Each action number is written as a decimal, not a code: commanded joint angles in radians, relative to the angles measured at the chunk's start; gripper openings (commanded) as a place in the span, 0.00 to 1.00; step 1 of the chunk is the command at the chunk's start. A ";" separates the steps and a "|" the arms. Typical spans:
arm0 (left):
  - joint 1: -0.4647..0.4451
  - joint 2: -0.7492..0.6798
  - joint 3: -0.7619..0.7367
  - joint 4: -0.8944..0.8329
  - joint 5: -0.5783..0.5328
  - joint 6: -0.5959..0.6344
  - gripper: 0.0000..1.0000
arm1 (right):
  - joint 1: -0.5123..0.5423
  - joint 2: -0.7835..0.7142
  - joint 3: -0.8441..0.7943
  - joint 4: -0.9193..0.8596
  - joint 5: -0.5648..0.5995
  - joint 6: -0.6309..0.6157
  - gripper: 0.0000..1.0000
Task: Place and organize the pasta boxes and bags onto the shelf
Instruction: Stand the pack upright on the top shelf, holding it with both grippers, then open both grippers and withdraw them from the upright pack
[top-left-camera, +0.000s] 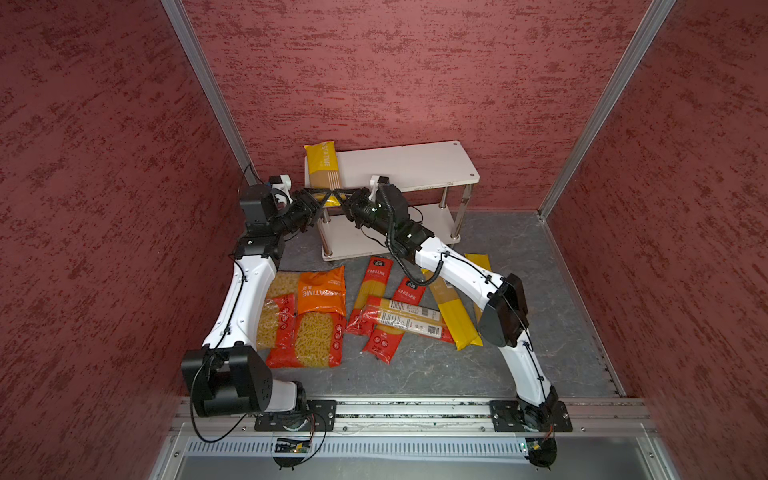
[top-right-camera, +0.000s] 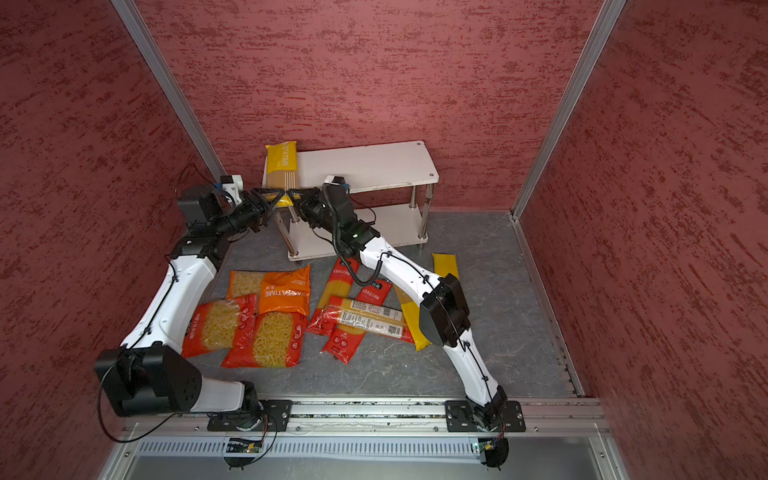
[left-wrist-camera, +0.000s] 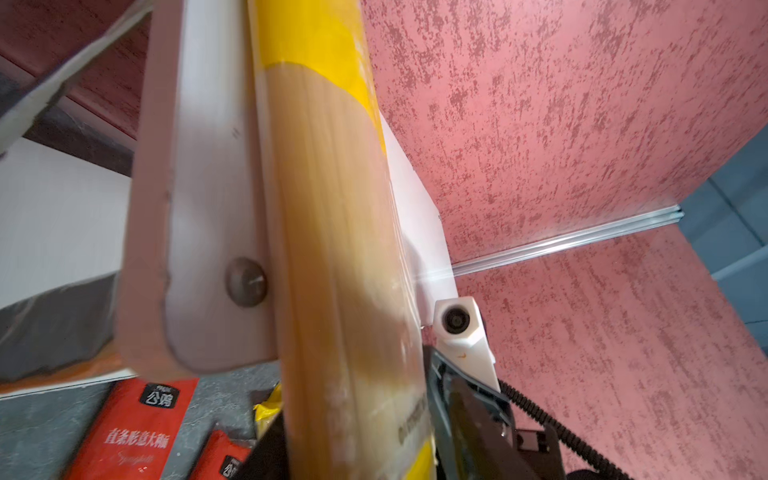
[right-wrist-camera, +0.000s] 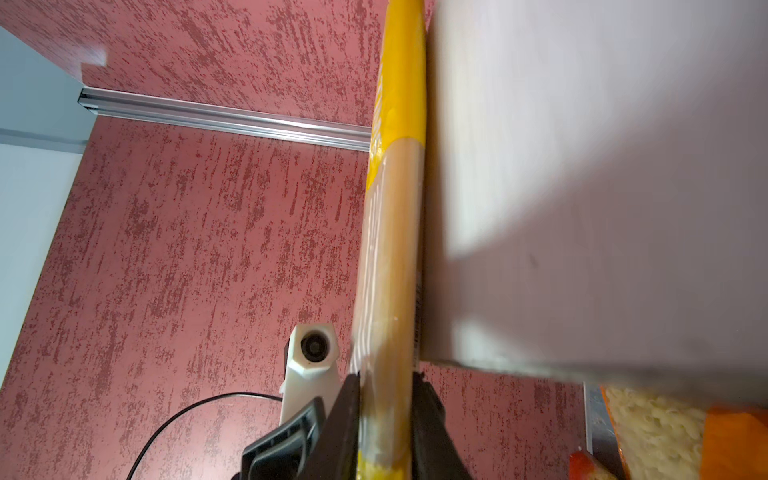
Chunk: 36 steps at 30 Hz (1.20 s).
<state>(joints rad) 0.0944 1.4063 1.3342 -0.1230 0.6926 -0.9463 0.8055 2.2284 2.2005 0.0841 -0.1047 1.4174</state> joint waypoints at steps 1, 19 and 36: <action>0.009 0.002 0.030 0.016 -0.014 0.032 0.38 | 0.009 0.016 0.055 0.038 -0.017 0.033 0.17; 0.046 0.065 0.035 0.096 0.046 -0.011 0.15 | 0.003 0.078 0.174 -0.044 0.015 -0.030 0.20; 0.052 0.023 0.008 0.055 0.040 -0.018 0.64 | -0.048 -0.134 -0.175 0.055 -0.041 -0.096 0.58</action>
<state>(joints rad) 0.1375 1.4536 1.3659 -0.0402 0.7593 -0.9779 0.7792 2.1799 2.1036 0.0845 -0.1345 1.3315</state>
